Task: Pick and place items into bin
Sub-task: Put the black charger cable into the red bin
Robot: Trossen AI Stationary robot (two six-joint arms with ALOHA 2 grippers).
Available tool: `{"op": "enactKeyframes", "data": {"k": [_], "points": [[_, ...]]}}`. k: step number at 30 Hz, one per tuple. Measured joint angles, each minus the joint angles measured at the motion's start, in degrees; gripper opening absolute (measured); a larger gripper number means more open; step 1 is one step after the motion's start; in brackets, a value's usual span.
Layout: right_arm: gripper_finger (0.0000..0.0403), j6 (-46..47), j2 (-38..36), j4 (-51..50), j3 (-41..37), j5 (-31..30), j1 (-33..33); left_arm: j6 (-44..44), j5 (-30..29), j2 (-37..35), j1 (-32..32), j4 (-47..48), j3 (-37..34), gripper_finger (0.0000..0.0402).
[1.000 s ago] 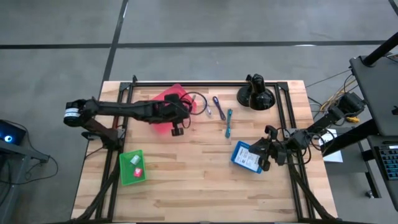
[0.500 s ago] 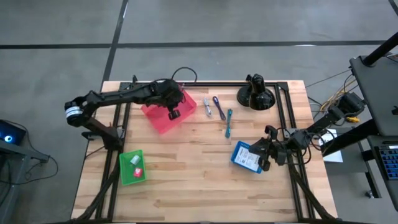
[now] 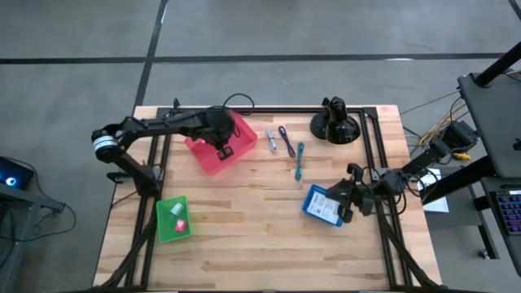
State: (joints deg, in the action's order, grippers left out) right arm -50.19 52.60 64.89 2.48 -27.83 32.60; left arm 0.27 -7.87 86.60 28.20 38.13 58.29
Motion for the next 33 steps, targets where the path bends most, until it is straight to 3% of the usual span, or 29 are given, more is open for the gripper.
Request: {"op": "enactKeyframes", "data": {"k": [16,33], "points": [[0.0052,0.0,0.0,0.1,0.0,-0.7,0.0,-3.0,-0.5,0.4,0.6,-3.2,-8.7,0.0016],[0.0052,0.0,0.0,0.1,0.0,-0.7,0.0,-1.6,-2.1,0.4,0.9,-4.5,-9.1,0.0016]]}}
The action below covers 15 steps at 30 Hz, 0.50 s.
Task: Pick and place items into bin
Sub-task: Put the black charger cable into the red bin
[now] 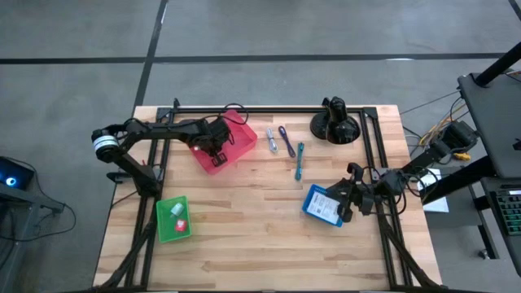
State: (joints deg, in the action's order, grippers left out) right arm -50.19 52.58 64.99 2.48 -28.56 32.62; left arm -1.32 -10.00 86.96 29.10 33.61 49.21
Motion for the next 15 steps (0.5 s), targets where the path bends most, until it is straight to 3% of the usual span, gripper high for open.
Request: {"op": "enactKeyframes", "data": {"k": [15], "points": [[0.0052,0.0,0.0,0.0,0.0,0.0,0.0,-5.9,-1.3,0.0,0.3,0.4,0.0,0.0015]]}}
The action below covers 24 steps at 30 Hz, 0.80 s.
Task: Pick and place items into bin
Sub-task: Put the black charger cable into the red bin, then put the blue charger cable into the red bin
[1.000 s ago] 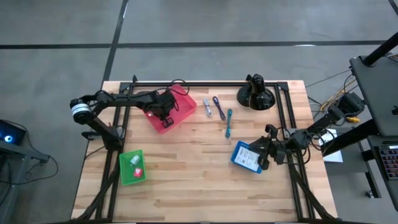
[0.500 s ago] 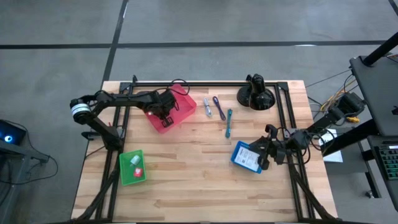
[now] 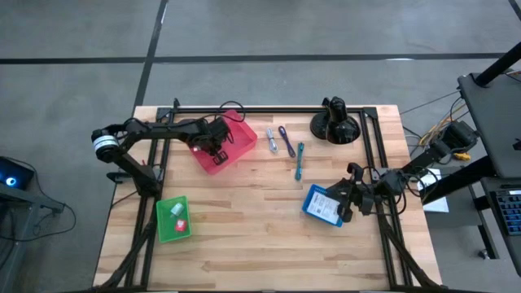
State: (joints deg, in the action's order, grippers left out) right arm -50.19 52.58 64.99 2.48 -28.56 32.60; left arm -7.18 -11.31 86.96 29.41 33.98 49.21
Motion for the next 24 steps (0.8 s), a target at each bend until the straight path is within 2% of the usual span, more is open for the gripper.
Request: {"op": "enactKeyframes", "data": {"k": [7,14,19,24], "points": [[0.0052,0.0,0.0,0.0,0.0,0.0,0.0,0.0,0.0,0.0,0.0,-0.3,0.0,0.0026],[0.0052,0.0,0.0,0.0,0.0,0.0,0.0,0.5,-0.2,0.0,0.0,-0.4,0.0,0.009],[0.0052,0.0,0.0,0.0,0.0,0.0,0.0,6.0,0.0,-0.4,0.0,0.1,1.6,0.0123],[0.0052,-0.5,0.0,0.0,0.0,0.0,0.0,10.7,0.2,-2.9,-0.4,-0.5,6.3,0.0132]]}}
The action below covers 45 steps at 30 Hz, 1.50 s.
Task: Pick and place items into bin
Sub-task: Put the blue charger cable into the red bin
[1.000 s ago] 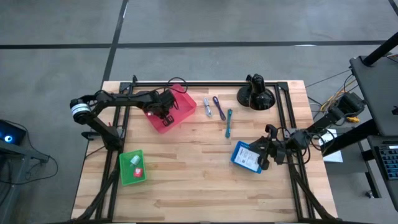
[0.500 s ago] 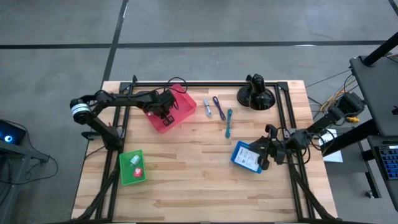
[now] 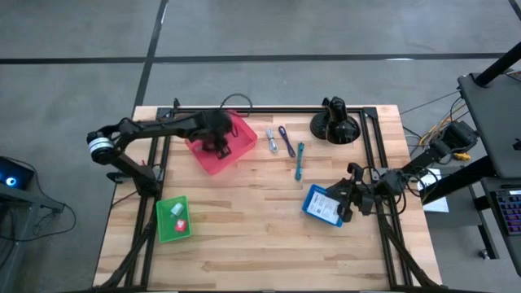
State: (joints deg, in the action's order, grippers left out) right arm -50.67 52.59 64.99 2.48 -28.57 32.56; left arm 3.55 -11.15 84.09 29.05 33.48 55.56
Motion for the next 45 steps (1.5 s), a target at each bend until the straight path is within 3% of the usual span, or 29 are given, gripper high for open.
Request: {"op": "enactKeyframes", "data": {"k": [4,9,14,20,25,29,45], "points": [[0.0052,-0.3,0.0,0.0,0.0,0.0,0.0,0.0,0.2,-1.0,-0.4,-6.7,3.2,0.0132],[0.0052,-0.3,0.0,-0.1,0.0,0.0,0.0,0.0,2.2,-0.7,-1.5,-22.7,3.7,0.0132],[0.0052,-0.4,0.0,-0.1,0.0,0.0,0.0,4.9,12.3,1.0,-2.7,-36.0,3.4,0.0132],[0.0052,-0.4,0.0,-0.1,0.0,0.0,0.0,9.8,22.6,4.8,-4.0,-44.6,3.5,0.0132],[0.0052,-0.4,0.0,-0.1,0.0,0.0,0.1,10.6,23.0,9.0,-4.3,-43.5,4.8,0.0132],[0.0052,-0.6,0.0,-0.1,0.0,0.0,0.1,10.3,23.0,11.7,-4.3,-35.4,7.8,0.0132],[0.0052,-0.6,0.0,-0.2,0.0,0.0,0.0,12.3,21.7,26.7,-5.6,-9.8,29.7,0.0132]]}}
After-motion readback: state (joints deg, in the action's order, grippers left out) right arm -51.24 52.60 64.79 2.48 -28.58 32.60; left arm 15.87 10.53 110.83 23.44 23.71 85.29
